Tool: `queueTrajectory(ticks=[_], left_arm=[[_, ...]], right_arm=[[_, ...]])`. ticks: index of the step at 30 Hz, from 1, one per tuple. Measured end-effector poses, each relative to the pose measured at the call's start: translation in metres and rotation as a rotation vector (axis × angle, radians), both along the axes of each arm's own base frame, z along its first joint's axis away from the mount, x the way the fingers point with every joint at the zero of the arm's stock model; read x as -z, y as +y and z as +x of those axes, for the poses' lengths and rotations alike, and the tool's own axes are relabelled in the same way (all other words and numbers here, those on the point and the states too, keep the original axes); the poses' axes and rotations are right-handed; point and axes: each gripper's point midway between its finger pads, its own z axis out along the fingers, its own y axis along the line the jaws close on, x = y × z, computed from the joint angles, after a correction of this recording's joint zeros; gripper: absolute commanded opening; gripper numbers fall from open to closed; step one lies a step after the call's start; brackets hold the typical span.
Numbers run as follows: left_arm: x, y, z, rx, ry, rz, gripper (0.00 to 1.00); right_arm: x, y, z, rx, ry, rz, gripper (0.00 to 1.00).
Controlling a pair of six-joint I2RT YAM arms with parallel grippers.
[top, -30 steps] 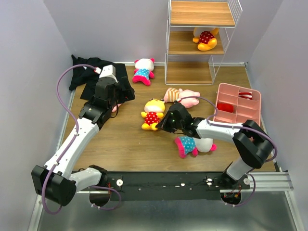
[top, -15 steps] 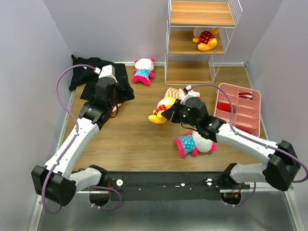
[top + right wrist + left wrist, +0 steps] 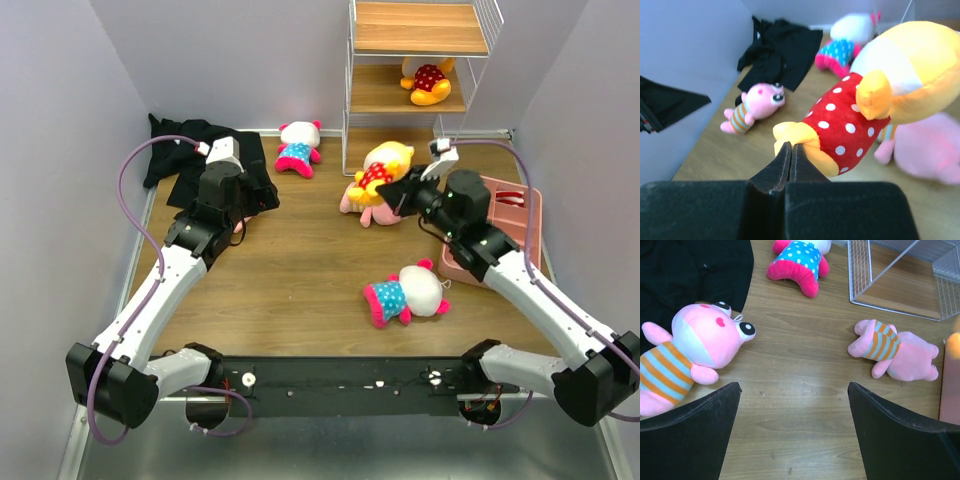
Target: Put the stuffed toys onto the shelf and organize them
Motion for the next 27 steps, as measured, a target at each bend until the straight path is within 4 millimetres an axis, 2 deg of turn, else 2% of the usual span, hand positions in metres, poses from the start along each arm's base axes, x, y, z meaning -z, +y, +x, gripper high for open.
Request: queueTrajectory(ticks=[2,3,4,8,14,27], left_arm=[[0.000,0.000,0.000,0.000,0.000,0.000,0.98],[0.000,0.000,0.000,0.000,0.000,0.000,0.98],[0.000,0.000,0.000,0.000,0.000,0.000,0.98],[0.000,0.000,0.000,0.000,0.000,-0.001,0.98],[0.000,0.000,0.000,0.002,0.000,-0.002,0.98],[0.000,-0.003,-0.001,0.012,0.003,-0.015,0.98]], right_arm=[[-0.021,-0.009,0.009,0.003,-0.062,-0.003,0.01],[-0.042,-0.011,0.013,-0.008,-0.122,0.001,0.01],[-0.043,-0.017,0.019,0.009,-0.128,-0.001,0.01],[-0.071,-0.026,0.037,0.018,-0.218,-0.007,0.01],[-0.075,-0.029,0.064,-0.003,-0.260,-0.023,0.01],[-0.072,-0.017,0.122,-0.074,-0.293,-0.029,0.01]])
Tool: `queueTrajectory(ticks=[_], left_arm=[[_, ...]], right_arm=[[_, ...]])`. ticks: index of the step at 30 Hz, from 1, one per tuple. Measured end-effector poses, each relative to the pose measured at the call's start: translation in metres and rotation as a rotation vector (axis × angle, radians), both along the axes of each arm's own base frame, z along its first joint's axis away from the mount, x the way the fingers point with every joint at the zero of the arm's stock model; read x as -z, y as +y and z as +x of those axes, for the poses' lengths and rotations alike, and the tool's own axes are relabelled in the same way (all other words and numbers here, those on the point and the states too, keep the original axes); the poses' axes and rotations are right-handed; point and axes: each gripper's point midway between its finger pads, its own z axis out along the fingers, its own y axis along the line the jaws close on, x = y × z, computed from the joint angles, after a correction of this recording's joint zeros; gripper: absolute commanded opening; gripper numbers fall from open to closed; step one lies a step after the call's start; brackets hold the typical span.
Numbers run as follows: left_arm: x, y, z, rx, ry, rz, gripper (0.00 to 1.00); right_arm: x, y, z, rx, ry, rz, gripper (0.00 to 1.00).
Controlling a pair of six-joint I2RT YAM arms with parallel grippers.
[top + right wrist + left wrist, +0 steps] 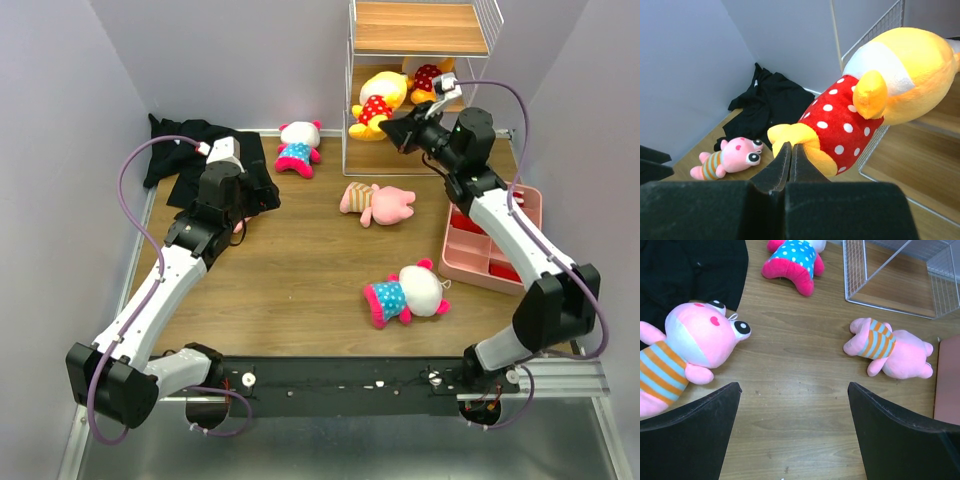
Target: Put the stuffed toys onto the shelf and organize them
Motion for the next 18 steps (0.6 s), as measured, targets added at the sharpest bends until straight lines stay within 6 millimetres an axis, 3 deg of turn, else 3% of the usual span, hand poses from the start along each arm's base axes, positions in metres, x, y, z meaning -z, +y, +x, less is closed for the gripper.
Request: queueTrajectory(ticks=[7,13,18], left_arm=[[-0.002,-0.002,0.000,0.007,-0.005,-0.010,0.98],[-0.003,-0.004,0.001,0.012,-0.009,-0.020,0.98],[-0.003,-0.005,0.001,0.017,-0.009,-0.024,0.98]], right_arm=[[0.009,-0.005,0.042,-0.016,-0.017,0.006,0.01],[0.015,-0.018,0.090,-0.024,-0.005,0.036,0.03],[0.027,-0.027,0.103,-0.019,0.028,0.046,0.10]])
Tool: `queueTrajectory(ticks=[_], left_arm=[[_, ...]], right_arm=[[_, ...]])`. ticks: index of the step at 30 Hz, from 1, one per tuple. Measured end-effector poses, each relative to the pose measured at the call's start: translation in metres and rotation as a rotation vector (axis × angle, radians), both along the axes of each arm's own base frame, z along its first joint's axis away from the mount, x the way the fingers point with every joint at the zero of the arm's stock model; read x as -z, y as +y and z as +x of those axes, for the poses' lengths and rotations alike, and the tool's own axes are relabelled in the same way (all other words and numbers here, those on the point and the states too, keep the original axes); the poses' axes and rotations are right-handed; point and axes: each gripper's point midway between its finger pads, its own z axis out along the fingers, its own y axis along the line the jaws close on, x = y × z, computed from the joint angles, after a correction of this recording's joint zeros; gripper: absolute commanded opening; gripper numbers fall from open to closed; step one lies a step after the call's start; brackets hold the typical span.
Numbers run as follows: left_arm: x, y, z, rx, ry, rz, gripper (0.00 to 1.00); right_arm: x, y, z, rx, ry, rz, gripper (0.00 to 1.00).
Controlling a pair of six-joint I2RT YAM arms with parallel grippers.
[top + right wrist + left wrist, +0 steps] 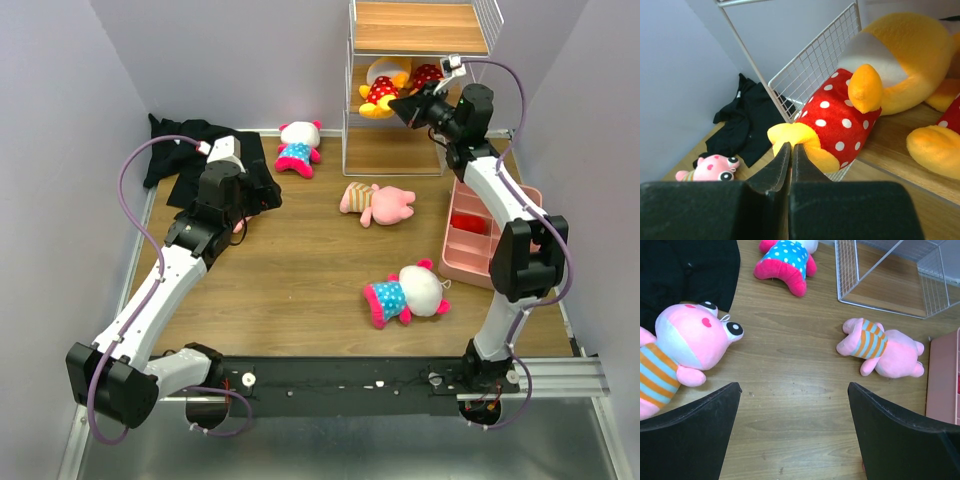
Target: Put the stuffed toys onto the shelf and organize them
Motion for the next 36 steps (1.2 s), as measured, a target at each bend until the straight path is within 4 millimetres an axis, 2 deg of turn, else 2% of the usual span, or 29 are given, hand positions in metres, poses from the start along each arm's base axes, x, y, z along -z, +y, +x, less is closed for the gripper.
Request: queueTrajectory(ticks=[4,8,12,16,21,27,28,29,36], left_arm=[[0.001,-0.002,0.000,0.007,0.004,-0.007,0.98],[0.001,-0.003,0.000,0.013,0.005,-0.012,0.98],[0.001,-0.005,-0.001,0.022,0.009,-0.016,0.98],[0.002,-0.007,-0.001,0.028,0.012,-0.021,0.98],[0.002,-0.007,-0.001,0.030,0.011,-0.024,0.98],[0.002,-0.009,-0.001,0.035,0.012,-0.027,0.98],[0.001,-0.009,-0.001,0.035,0.012,-0.029,0.98],[0.001,-0.009,-0.001,0.036,0.012,-0.030,0.99],[0.002,-0.009,-0.001,0.036,0.014,-0.033,0.98]], right_arm=[[-0.003,-0.002,0.001,0.002,-0.002,0.016,0.11],[-0.005,-0.002,0.003,-0.003,-0.008,0.028,0.05],[0.000,0.002,0.010,-0.038,-0.022,0.047,0.03],[0.007,0.006,0.014,-0.082,-0.029,0.071,0.04],[-0.001,0.006,0.027,-0.069,-0.047,0.087,0.08],[0.004,0.000,0.036,-0.019,-0.032,0.093,0.18],[0.004,-0.001,0.038,-0.009,-0.030,0.094,0.26],[0.005,-0.003,0.042,0.009,-0.027,0.096,0.29],[0.009,-0.013,0.050,0.069,0.002,0.100,0.46]])
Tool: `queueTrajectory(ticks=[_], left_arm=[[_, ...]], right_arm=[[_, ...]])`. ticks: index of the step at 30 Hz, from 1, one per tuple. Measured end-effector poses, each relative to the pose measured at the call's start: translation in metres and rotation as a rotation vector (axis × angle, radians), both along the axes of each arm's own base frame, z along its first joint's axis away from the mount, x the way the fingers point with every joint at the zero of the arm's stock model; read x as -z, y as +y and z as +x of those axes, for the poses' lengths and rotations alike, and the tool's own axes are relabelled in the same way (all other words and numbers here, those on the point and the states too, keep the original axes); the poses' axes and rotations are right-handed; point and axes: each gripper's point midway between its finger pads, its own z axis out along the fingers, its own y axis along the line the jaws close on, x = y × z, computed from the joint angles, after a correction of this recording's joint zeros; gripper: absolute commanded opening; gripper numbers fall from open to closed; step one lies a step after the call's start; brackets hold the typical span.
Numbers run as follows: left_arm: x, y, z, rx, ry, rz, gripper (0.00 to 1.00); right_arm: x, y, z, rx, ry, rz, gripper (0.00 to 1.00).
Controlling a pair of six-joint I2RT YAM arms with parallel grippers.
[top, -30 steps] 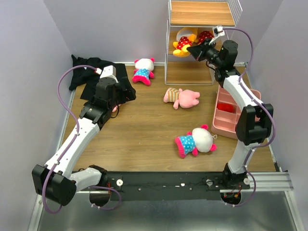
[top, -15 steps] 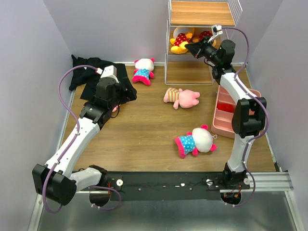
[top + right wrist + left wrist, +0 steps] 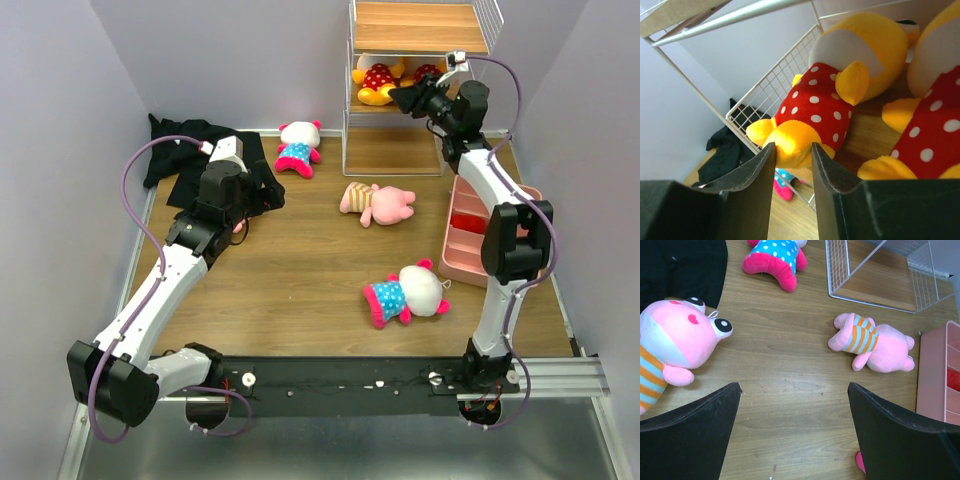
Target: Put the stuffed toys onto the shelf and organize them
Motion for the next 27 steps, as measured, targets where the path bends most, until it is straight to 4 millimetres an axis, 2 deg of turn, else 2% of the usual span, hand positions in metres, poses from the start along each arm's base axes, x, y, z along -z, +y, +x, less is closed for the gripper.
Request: queueTrajectory(ticks=[3,8,13,16,19,27], left_arm=[[0.000,0.000,0.000,0.000,0.000,0.000,0.98],[0.000,0.000,0.000,-0.001,0.000,0.000,0.99],[0.000,0.000,0.000,-0.001,0.000,0.002,0.99],[0.000,0.001,0.000,-0.004,-0.001,0.004,0.99],[0.000,0.003,0.001,-0.013,-0.001,0.009,0.99],[0.000,0.004,0.001,-0.020,-0.004,0.014,0.99]], right_arm=[[0.001,-0.002,-0.003,0.005,0.023,0.006,0.48],[-0.007,-0.006,-0.029,0.013,0.098,0.034,0.50],[-0.026,-0.010,-0.075,0.007,0.178,0.076,0.51],[-0.029,-0.011,-0.102,0.002,0.242,0.094,0.51],[-0.010,-0.015,-0.137,0.014,0.365,0.114,0.51],[0.083,-0.035,-0.262,0.153,0.732,0.216,0.55]])
